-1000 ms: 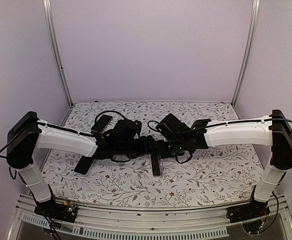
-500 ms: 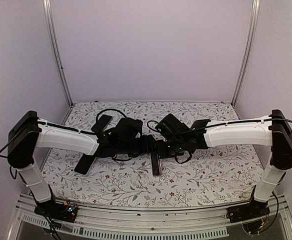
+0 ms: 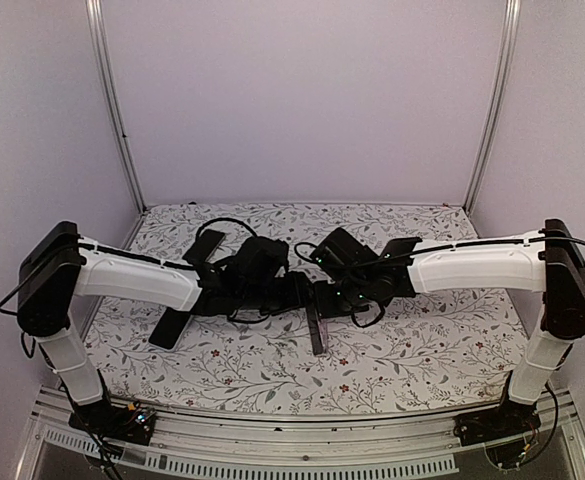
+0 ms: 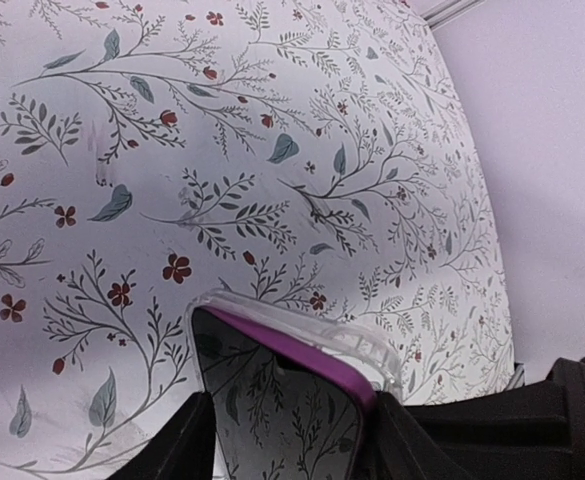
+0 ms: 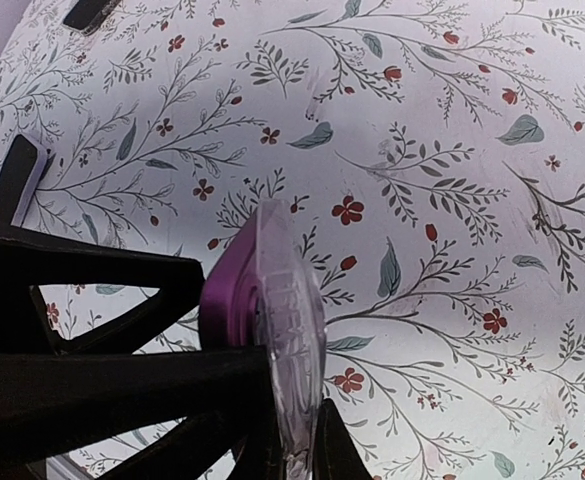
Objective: Take the phone out of the phone case
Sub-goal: Pass from the right arm to the left
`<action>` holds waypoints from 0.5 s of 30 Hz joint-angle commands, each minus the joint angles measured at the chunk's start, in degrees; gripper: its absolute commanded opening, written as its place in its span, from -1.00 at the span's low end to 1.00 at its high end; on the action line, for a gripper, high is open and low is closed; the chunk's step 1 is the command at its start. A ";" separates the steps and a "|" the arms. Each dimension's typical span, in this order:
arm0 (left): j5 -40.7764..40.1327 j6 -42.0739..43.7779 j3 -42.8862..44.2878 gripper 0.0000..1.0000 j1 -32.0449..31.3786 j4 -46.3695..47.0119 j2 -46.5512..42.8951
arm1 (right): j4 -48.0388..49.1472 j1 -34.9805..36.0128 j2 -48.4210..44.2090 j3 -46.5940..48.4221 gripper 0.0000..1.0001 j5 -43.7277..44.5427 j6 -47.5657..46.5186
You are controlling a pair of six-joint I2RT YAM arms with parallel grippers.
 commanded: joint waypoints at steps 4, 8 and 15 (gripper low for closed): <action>-6.73 -0.14 -1.19 -0.06 1.56 -9.94 4.13 | 1.06 2.24 -1.72 3.90 -1.00 -1.18 -0.64; -7.04 -0.49 -0.86 -0.17 1.55 -10.54 5.03 | 1.21 2.65 -1.43 4.52 -1.00 -1.61 -0.30; -8.21 -1.07 0.93 -0.27 1.55 -13.33 7.04 | 1.50 3.41 -0.67 5.18 -1.00 -1.60 0.37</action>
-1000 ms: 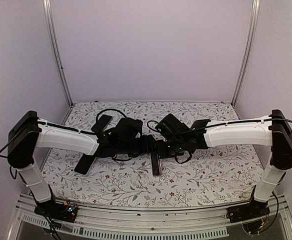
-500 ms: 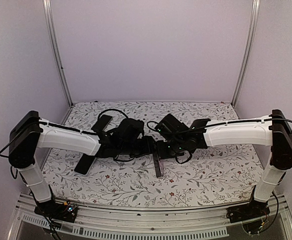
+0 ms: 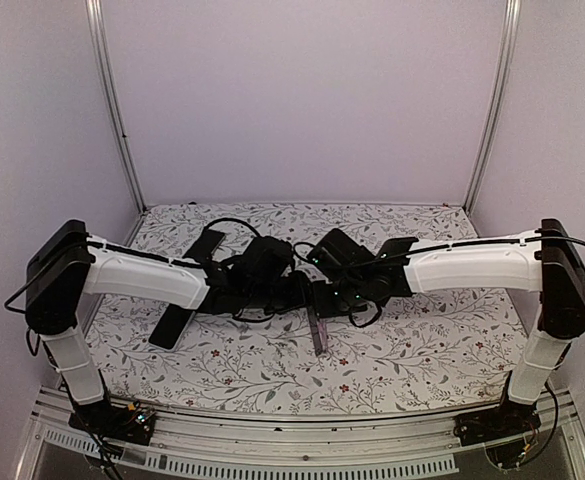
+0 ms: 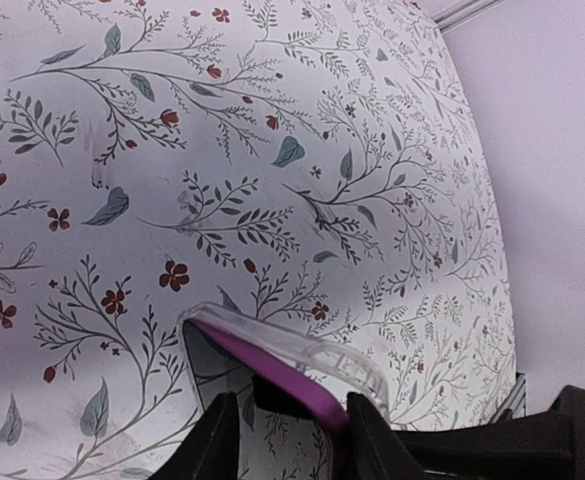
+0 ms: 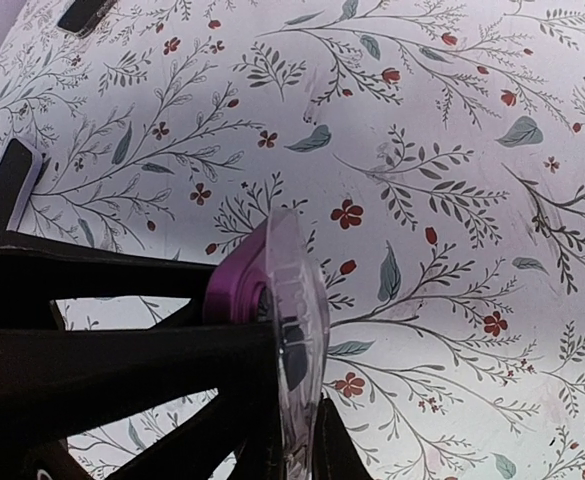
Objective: Take the phone out of the phone case
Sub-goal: Pass from the right arm to the left
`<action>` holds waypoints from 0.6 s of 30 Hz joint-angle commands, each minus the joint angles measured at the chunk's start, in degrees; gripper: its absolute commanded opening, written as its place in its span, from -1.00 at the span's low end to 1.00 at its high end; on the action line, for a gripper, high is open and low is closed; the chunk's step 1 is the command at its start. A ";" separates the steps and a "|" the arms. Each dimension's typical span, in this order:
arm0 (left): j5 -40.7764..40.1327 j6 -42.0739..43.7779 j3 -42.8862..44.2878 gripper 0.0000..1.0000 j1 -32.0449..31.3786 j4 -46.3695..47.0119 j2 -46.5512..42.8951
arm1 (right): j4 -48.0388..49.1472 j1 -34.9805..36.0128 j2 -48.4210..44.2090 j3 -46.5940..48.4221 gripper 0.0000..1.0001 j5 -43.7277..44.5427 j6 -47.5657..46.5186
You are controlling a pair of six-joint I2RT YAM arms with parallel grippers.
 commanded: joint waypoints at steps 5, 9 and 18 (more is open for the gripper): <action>-8.10 -0.17 -1.31 -0.33 1.73 -12.86 5.48 | 2.27 3.45 -1.47 4.21 -1.00 -1.39 0.68; -8.37 -0.23 -1.46 -0.33 1.73 -13.31 6.24 | 2.40 3.55 -1.55 4.12 -1.00 -0.97 0.86; -8.33 -0.52 -1.40 -0.44 1.71 -13.06 8.11 | 3.08 3.60 -2.07 3.43 -1.00 -0.99 1.01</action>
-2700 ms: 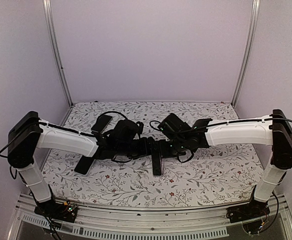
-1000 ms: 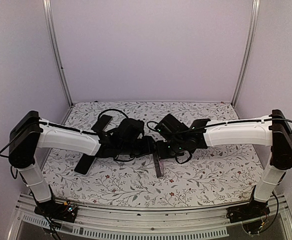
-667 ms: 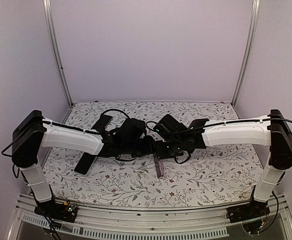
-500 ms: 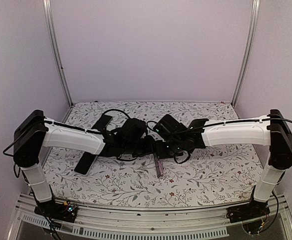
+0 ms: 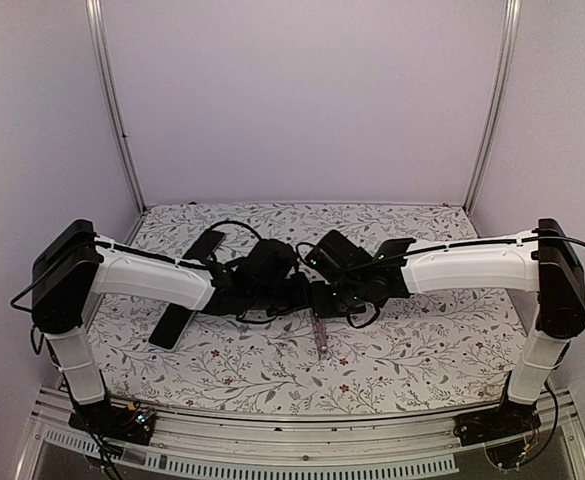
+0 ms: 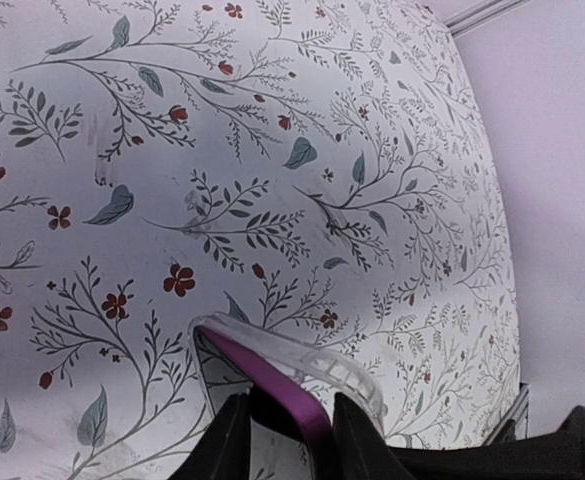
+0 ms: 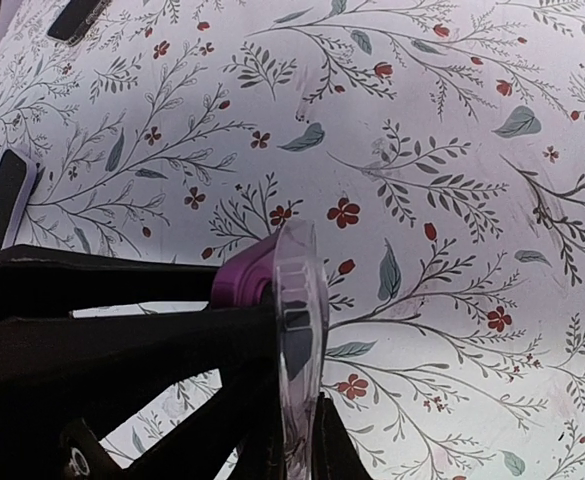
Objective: Take the phone out of the phone case
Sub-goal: Pass from the right arm to the left
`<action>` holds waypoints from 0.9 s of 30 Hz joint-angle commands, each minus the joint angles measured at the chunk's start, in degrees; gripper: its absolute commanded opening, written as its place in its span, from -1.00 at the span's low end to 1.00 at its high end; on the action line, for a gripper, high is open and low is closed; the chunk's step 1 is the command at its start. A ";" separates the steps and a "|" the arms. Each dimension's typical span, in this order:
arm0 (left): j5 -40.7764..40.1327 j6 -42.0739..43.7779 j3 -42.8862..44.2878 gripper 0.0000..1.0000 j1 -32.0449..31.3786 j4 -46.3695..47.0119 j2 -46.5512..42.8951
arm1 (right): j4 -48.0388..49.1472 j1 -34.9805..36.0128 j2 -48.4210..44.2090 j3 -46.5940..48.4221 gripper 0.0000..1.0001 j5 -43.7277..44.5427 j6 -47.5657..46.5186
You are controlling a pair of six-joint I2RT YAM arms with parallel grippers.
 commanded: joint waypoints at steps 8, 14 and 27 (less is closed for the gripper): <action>-7.07 0.84 -2.55 -0.63 1.86 -12.46 7.13 | 3.38 3.39 -3.20 2.33 -1.00 -1.49 -1.31; -7.02 0.88 -2.81 -0.94 1.86 -12.49 7.26 | 3.30 3.38 -3.16 1.68 -1.00 -0.90 -1.27; -9.90 0.44 -2.93 -1.00 1.86 -14.41 -1.19 | 3.34 2.71 -5.37 -2.58 -1.00 -0.32 -0.35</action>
